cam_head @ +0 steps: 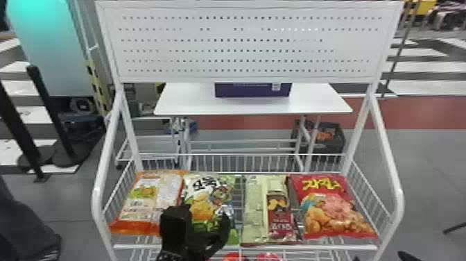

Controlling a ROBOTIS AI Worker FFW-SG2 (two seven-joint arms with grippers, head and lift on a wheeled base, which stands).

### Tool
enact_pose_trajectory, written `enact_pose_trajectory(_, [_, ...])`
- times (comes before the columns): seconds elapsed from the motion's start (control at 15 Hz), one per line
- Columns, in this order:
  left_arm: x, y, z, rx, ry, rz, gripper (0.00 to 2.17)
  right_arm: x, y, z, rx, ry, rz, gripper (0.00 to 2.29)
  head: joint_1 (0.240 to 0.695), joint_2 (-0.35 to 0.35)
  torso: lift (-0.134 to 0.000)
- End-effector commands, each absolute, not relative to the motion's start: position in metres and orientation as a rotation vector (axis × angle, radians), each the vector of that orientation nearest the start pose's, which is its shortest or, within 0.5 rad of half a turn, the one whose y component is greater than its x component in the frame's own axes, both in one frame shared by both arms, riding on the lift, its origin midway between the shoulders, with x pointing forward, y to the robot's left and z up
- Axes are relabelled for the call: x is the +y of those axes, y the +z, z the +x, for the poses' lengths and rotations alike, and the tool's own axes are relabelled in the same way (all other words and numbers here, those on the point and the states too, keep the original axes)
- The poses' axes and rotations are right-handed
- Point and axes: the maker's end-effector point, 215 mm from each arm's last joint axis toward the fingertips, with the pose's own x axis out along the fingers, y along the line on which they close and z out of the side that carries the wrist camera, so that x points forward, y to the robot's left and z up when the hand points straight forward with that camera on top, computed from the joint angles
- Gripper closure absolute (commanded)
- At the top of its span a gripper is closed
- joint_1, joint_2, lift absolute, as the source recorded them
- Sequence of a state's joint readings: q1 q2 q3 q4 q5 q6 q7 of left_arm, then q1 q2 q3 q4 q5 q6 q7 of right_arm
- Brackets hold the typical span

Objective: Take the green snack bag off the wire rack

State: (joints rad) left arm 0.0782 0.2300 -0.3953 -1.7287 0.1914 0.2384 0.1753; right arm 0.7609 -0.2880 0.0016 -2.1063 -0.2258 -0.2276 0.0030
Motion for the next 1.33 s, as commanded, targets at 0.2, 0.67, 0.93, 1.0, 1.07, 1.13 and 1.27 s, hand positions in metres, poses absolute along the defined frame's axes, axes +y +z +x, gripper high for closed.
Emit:
enact_pose_trajectory(0.2, [0.102,-0.431,0.534,0.298,-0.252,0.089,0.22,-0.24,-0.34,0.366,0.015,0.154,0.008,0.17,0.499,0.0,0.0])
enact_pose_trajectory(0.67, [0.103,-0.453,0.527,0.374,-0.264,0.103,1.28,-0.239,-0.339,0.366,0.014,0.156,0.009,0.17,0.499,0.0,0.0])
enact_pose_trajectory(0.93, [0.103,-0.443,0.523,0.353,-0.257,0.098,1.63,-0.239,-0.339,0.366,0.014,0.156,0.009,0.17,0.499,0.0,0.0])
enact_pose_trajectory(1.0, [0.102,-0.433,0.523,0.332,-0.254,0.093,1.66,-0.239,-0.339,0.366,0.013,0.157,0.008,0.17,0.499,0.0,0.0])
enact_pose_trajectory(1.07, [0.101,-0.431,0.521,0.327,-0.256,0.089,1.66,-0.239,-0.339,0.366,0.013,0.157,0.008,0.17,0.499,0.0,0.0])
enact_pose_trajectory(1.13, [0.098,-0.421,0.521,0.311,-0.26,0.079,1.66,-0.239,-0.34,0.366,0.014,0.157,0.009,0.17,0.499,0.0,0.0])
enact_pose_trajectory(1.27, [0.094,-0.405,0.515,0.281,-0.268,0.055,1.66,-0.239,-0.34,0.366,0.014,0.157,0.009,0.17,0.499,0.0,0.0])
